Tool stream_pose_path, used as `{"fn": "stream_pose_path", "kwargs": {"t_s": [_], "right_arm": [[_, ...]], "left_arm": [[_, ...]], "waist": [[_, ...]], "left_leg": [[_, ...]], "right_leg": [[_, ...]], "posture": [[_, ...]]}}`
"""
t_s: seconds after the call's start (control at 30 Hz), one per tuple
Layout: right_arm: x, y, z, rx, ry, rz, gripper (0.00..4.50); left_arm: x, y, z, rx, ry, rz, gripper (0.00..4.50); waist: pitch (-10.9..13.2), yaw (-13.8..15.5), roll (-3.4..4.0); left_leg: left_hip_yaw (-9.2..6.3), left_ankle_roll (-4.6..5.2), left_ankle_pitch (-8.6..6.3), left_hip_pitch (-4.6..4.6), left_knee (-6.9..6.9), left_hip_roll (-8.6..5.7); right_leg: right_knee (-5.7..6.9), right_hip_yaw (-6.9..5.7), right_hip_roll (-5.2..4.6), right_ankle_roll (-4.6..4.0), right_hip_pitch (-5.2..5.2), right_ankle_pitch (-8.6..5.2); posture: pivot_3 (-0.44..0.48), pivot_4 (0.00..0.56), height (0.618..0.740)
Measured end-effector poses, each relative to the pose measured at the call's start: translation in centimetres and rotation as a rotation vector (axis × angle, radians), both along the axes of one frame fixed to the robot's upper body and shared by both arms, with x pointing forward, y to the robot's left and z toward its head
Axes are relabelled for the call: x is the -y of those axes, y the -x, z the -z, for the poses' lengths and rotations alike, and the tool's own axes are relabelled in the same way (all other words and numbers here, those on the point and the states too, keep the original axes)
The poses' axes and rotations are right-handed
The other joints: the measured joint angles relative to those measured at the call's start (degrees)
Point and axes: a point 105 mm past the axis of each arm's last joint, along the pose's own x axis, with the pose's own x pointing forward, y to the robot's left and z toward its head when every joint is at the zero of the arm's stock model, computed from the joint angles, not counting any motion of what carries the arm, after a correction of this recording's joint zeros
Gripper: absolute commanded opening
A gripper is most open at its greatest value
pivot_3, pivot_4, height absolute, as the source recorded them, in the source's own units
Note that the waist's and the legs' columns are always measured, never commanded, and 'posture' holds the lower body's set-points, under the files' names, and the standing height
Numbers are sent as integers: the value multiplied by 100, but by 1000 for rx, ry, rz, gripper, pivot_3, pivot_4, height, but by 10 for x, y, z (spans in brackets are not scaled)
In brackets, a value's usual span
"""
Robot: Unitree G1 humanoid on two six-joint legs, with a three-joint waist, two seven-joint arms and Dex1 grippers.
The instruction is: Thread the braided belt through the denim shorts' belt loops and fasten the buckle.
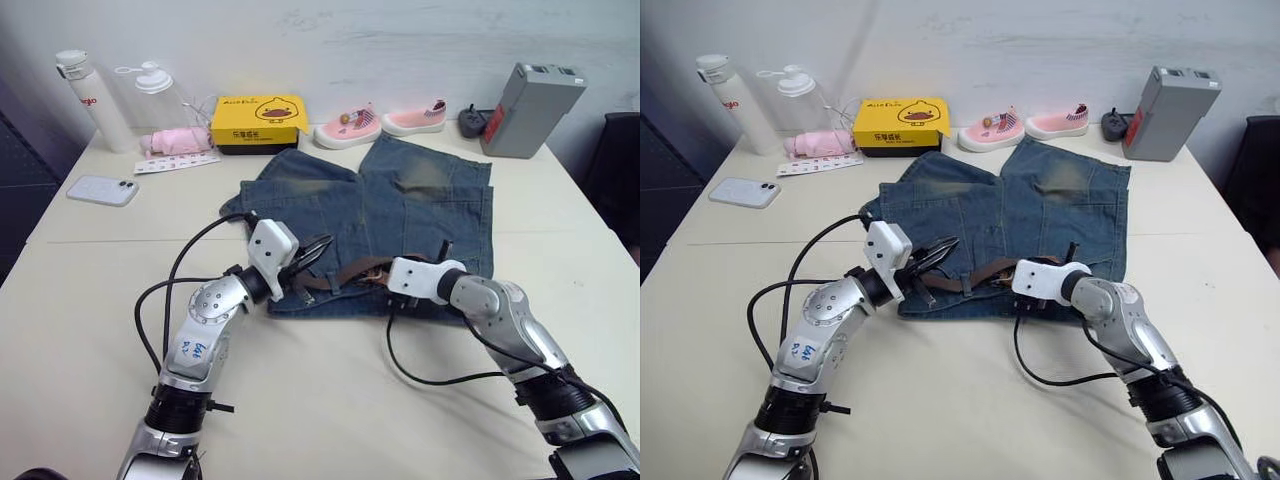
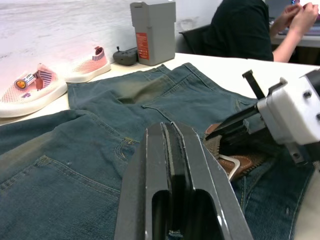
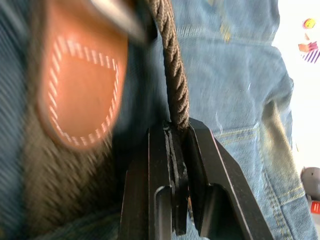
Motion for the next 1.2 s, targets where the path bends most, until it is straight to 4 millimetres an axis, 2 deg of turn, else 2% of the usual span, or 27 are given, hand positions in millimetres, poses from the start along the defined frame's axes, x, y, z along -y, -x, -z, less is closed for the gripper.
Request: {"fn": "stream_pose_path", "kwargs": {"t_s": [0.03,0.07,0.17,0.23,0.3,0.43,0.73,0.9,1.07,1.2], "right_arm": [[-6,2,-5,4,-14,-5,57],[-14,6,-14,12,-37,-9,12],[-22,10,-25,22,-59,-14,0],[-25,13,-28,16,-64,0,0],[-36,17,-31,-3,-71,7,0],[-34,17,-36,-4,-54,41,0],[-39,20,-39,-4,-36,33,0],[-44,25,-47,21,-35,8,0],[-44,25,-46,12,-33,9,0],[-46,28,-48,22,-33,2,0]], "left_arm": [[2,2,0,4,-9,12,0],[5,5,1,9,-26,35,331],[7,7,6,2,-40,51,1179],[8,10,11,-1,-67,61,1967],[14,11,15,17,-126,71,1967],[20,4,8,78,-129,47,1967],[20,-4,21,120,-171,1,1967],[28,-10,21,161,-165,-12,1967],[33,-12,24,189,-163,-14,1967],[35,-11,25,213,-169,-8,717]], "waist": [[0,0,0],[-1,0,1],[-1,-1,2],[-1,-3,2],[-1,9,2],[-1,-2,3],[-1,-7,2],[-1,1,2],[-2,-4,2],[-1,-5,2]], "left_leg": [[0,0,0,0,0,0],[0,0,0,0,0,0],[0,0,0,1,-1,0],[0,0,0,1,-3,0],[-1,2,-1,-1,-5,-2],[1,2,-1,-1,-7,-2],[5,2,-1,1,-7,-2],[4,2,-2,-1,-6,-4],[6,2,-1,0,-6,-3],[5,2,-1,0,-7,-3]], "right_leg": [[1,1,0,0,0,0],[1,1,0,0,-1,0],[4,1,0,-1,-1,0],[4,0,0,-1,-2,-1],[4,0,-1,-1,-5,-1],[4,0,-1,-1,-6,-1],[15,1,-1,-2,-12,-1],[15,0,-3,-2,-13,-1],[17,0,-3,-2,-13,-1],[18,-1,-3,-2,-15,-1]], "posture": [[0,150,683],[0,150,683],[0,150,683],[0,150,683],[0,150,683],[0,150,683],[0,150,683],[0,150,683],[0,150,683],[0,150,683]]}}
